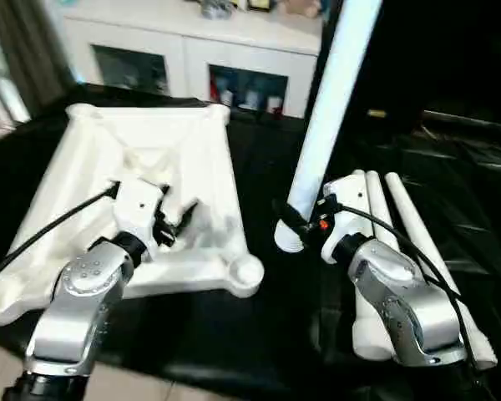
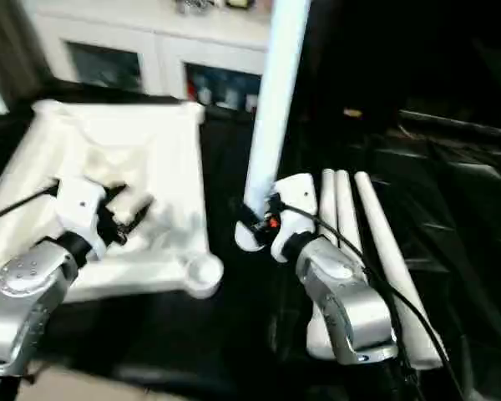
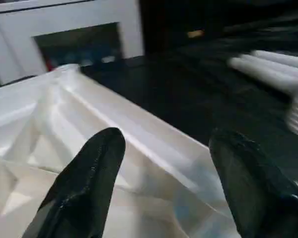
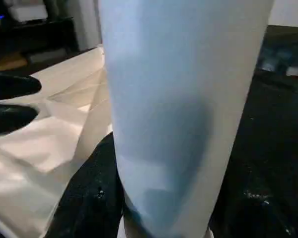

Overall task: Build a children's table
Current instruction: Pick table leg

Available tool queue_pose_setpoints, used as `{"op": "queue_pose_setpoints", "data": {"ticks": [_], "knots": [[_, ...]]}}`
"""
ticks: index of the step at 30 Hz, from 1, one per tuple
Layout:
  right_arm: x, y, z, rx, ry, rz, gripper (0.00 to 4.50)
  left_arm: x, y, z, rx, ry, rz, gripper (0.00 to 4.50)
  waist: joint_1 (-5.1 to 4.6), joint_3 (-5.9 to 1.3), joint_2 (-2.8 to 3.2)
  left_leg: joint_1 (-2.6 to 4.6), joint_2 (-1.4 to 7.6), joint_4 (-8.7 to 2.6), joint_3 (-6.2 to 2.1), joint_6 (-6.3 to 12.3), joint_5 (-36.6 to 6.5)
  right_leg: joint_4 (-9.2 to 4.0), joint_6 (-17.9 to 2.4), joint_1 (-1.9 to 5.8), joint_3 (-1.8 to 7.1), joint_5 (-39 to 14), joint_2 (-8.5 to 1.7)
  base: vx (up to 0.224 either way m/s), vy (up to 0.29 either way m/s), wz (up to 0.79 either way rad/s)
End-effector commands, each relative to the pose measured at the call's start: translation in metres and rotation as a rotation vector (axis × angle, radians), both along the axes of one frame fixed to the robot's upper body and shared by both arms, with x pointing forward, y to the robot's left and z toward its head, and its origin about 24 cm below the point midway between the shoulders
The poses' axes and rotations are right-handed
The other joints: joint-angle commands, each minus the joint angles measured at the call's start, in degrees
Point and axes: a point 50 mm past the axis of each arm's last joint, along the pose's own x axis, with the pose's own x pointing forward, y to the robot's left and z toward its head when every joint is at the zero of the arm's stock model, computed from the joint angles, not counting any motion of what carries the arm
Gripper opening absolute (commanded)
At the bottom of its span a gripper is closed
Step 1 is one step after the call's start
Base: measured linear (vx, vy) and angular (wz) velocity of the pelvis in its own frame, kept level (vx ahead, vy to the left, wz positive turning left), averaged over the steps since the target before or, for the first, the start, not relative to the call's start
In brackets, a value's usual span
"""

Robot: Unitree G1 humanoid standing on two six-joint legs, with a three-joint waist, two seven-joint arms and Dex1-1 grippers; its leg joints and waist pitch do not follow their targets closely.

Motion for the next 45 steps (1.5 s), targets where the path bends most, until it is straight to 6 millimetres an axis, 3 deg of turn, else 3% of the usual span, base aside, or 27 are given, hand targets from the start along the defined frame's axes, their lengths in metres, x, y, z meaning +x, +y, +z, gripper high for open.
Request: {"op": "queue_pose_setpoints", "data": {"ticks": [1,3,6,9,11,12,13,15,19,20,22,25,28,29,31,32,33,36,45], "knots": [[0.006,-0.011,0.008,0.030,-0.004,-0.001,1.89,-0.001,-0.010,-0.003,0.034,0.062,-0.182,3.57,-0.06,-1.78,1.26,0.30,1.43,-6.37,0.00,-1.67,-21.40,-5.62,-4.91,1.02,0.98,-34.41,-2.15,-0.086,-0.026,0.01],[0.006,-0.012,0.009,0.030,0.001,0.012,1.89,-0.003,-0.011,-0.003,0.049,0.076,-0.247,3.75,0.19,-1.96,1.14,-0.06,1.56,-6.48,-0.06,-2.00,-20.60,-5.53,-3.98,1.23,0.91,-34.28,-2.27,-0.079,-0.015,-0.02],[0.005,-0.020,0.014,0.027,0.018,0.108,1.89,-0.012,-0.014,-0.005,0.112,0.199,-0.497,3.88,0.48,-1.91,1.07,-0.35,1.63,-6.62,0.01,-1.86,-19.08,-5.26,-4.51,1.32,1.10,-33.74,-2.40,-0.020,-0.003,-0.01],[0.001,-0.024,0.013,-0.011,0.028,0.187,1.89,-0.007,-0.006,-0.014,0.228,0.264,-0.543,3.54,0.55,-1.98,1.32,-0.39,1.46,-6.53,0.24,-1.64,-17.80,-5.71,-4.20,1.25,1.03,-34.26,-2.18,0.000,0.000,0.00],[0.000,-0.026,0.013,-0.022,0.031,0.201,1.89,-0.004,-0.004,-0.017,0.260,0.277,-0.548,3.53,0.60,-2.09,1.52,-0.49,1.47,-6.43,0.36,-1.70,-16.34,-5.45,-4.77,1.36,1.15,-32.67,-2.25,0.000,0.000,0.00],[0.000,-0.026,0.014,-0.023,0.030,0.205,1.89,-0.004,-0.003,-0.018,0.273,0.289,-0.555,3.20,0.63,-2.22,1.50,-0.62,1.56,-6.44,0.37,-1.91,-15.03,-5.16,-5.41,1.54,1.18,-31.63,-2.36,0.000,0.000,0.00],[-0.001,-0.027,0.014,-0.026,0.031,0.209,1.89,-0.003,-0.001,-0.020,0.294,0.300,-0.557,3.20,0.58,-2.27,1.57,-0.78,1.59,-6.50,0.38,-1.95,-14.38,-5.09,-5.74,1.64,1.20,-30.89,-2.36,0.000,0.000,0.00],[-0.001,-0.028,0.013,-0.037,0.032,0.214,1.89,0.000,0.002,-0.024,0.328,0.309,-0.550,3.02,0.73,-2.53,1.43,-0.78,1.76,-6.52,0.53,-1.82,-12.80,-4.59,-7.20,1.66,1.28,-26.80,-2.26,0.000,0.000,0.00],[-0.005,-0.027,0.012,-0.049,0.044,0.241,1.89,0.006,0.005,-0.026,0.360,0.307,-0.531,2.58,0.79,-2.83,1.94,-0.75,1.94,-6.54,0.87,-2.09,-12.36,-3.75,-10.08,1.91,1.33,-19.26,-2.04,0.013,0.001,0.01],[-0.005,-0.027,0.012,-0.049,0.044,0.242,1.89,0.006,0.005,-0.026,0.360,0.307,-0.531,2.58,0.77,-2.96,1.73,-0.82,1.97,-6.41,1.03,-1.75,-11.02,-3.53,-10.91,2.06,1.30,-16.47,-1.93,0.087,0.005,0.05],[-0.007,-0.028,0.010,-0.063,0.053,0.264,1.89,0.010,0.005,-0.028,0.374,0.300,-0.540,2.29,0.96,-3.13,1.93,-0.66,1.89,-6.18,1.33,-1.13,-8.56,-3.38,-12.07,2.09,1.31,-12.42,-1.82,0.065,0.000,0.04],[-0.010,-0.027,0.010,-0.061,0.061,0.283,1.89,0.016,0.004,-0.029,0.372,0.291,-0.542,2.09,1.13,-3.75,1.77,-1.07,1.78,-5.75,1.54,-0.04,0.67,-2.05,-14.74,3.01,1.22,0.09,-1.85,0.060,0.002,0.01],[-0.013,-0.026,0.009,-0.065,0.064,0.306,1.89,0.018,0.005,-0.029,0.368,0.311,-0.566,1.79,1.21,-3.96,1.71,-1.22,1.67,-5.43,1.67,1.31,3.98,-1.70,-16.22,3.24,1.13,4.69,-1.82,0.000,0.000,0.00],[-0.013,-0.026,0.009,-0.064,0.064,0.306,1.89,0.017,0.007,-0.029,0.364,0.323,-0.574,1.79,1.17,-3.77,1.66,-1.31,1.66,-5.53,1.74,1.38,3.21,-1.83,-16.20,3.21,1.12,3.85,-1.81,0.000,0.000,0.00],[-0.013,-0.026,0.009,-0.064,0.064,0.306,1.89,0.017,0.008,-0.029,0.360,0.329,-0.579,1.64,1.11,-3.38,1.67,-1.11,1.97,-5.89,1.83,0.53,-1.64,-2.37,-15.52,3.07,1.22,-2.72,-2.02,0.000,0.000,0.00],[-0.013,-0.026,0.009,-0.064,0.064,0.306,1.89,0.017,0.008,-0.029,0.360,0.329,-0.579,1.51,1.11,-3.38,1.67,-1.11,1.97,-5.89,1.83,0.53,-1.64,-2.37,-15.52,3.07,1.22,-2.72,-2.02,0.000,0.000,0.00],[-0.012,-0.026,0.009,-0.062,0.064,0.306,1.89,0.015,0.010,-0.029,0.354,0.350,-0.590,1.44,1.15,-3.14,1.72,-0.91,2.15,-6.12,1.88,-0.34,-4.78,-2.80,-14.54,2.85,1.31,-8.19,-2.12,0.000,0.000,0.00],[-0.012,-0.025,0.010,-0.061,0.064,0.309,1.89,0.016,0.013,-0.028,0.353,0.347,-0.589,1.11,1.15,-3.00,1.79,-0.64,2.37,-6.29,2.19,-1.21,-7.35,-3.15,-13.38,2.35,1.38,-12.28,-2.03,0.000,0.000,0.00],[-0.011,-0.023,0.009,-0.065,0.063,0.318,1.89,0.017,0.017,-0.030,0.349,0.359,-0.581,0.56,1.24,-3.20,1.66,-0.98,2.39,-6.25,2.28,-1.46,-5.16,-2.83,-13.12,2.51,1.37,-9.52,-2.01,0.000,0.000,0.00]]}}
